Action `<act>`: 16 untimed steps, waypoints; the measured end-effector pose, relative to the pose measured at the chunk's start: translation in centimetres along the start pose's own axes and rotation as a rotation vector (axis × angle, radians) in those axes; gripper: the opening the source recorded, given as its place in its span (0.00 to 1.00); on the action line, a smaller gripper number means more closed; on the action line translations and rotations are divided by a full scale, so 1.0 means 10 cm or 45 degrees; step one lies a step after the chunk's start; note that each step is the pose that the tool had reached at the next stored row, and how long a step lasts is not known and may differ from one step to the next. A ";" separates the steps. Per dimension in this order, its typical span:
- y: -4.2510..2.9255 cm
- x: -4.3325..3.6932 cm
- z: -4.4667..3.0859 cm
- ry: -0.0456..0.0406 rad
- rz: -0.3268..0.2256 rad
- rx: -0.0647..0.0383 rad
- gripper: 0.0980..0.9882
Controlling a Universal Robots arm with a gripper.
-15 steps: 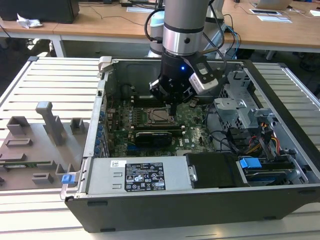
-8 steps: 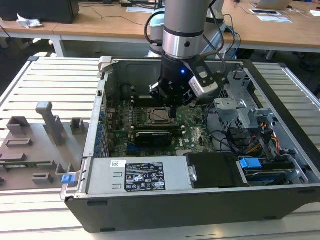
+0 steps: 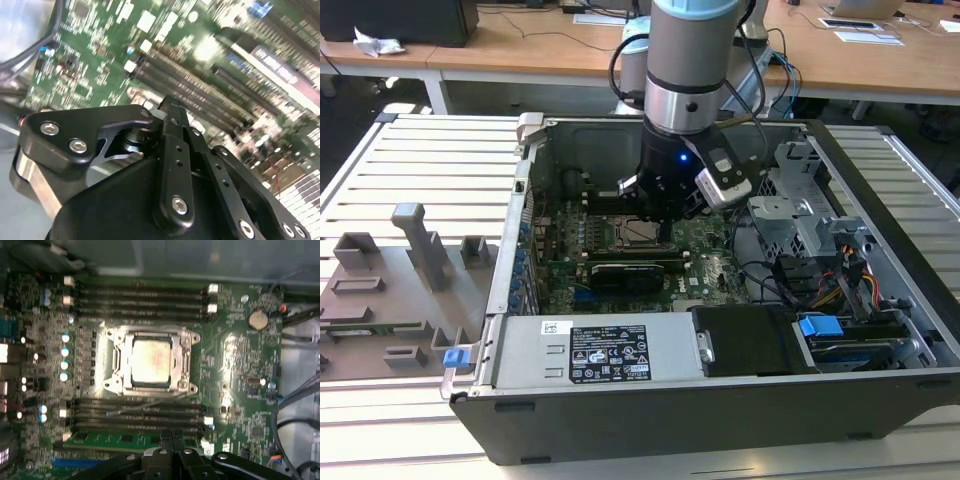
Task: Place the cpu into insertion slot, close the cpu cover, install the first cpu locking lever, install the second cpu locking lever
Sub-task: 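Install the second cpu locking lever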
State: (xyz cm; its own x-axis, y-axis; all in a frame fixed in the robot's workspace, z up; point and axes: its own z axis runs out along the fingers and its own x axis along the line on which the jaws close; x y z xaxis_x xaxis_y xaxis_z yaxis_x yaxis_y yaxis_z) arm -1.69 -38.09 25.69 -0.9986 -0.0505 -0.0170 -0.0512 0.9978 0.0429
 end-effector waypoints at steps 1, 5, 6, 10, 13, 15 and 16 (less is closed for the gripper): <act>0.000 0.000 0.000 -0.003 0.001 -0.047 0.01; 0.000 0.000 0.000 -0.008 0.002 -0.143 0.01; 0.000 0.000 0.001 -0.007 0.002 -0.143 0.01; -0.002 0.001 0.049 -0.007 0.002 -0.144 0.01; -0.004 0.002 0.089 -0.007 0.002 -0.144 0.01; -0.004 0.002 0.107 -0.007 0.002 -0.144 0.01; -0.005 0.002 0.121 -0.007 0.002 -0.144 0.01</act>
State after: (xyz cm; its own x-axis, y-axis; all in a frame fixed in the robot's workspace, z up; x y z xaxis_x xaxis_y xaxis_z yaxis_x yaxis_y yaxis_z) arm -1.69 -38.09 24.48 -0.9986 -0.0483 -0.0226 -0.0513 0.9866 0.1550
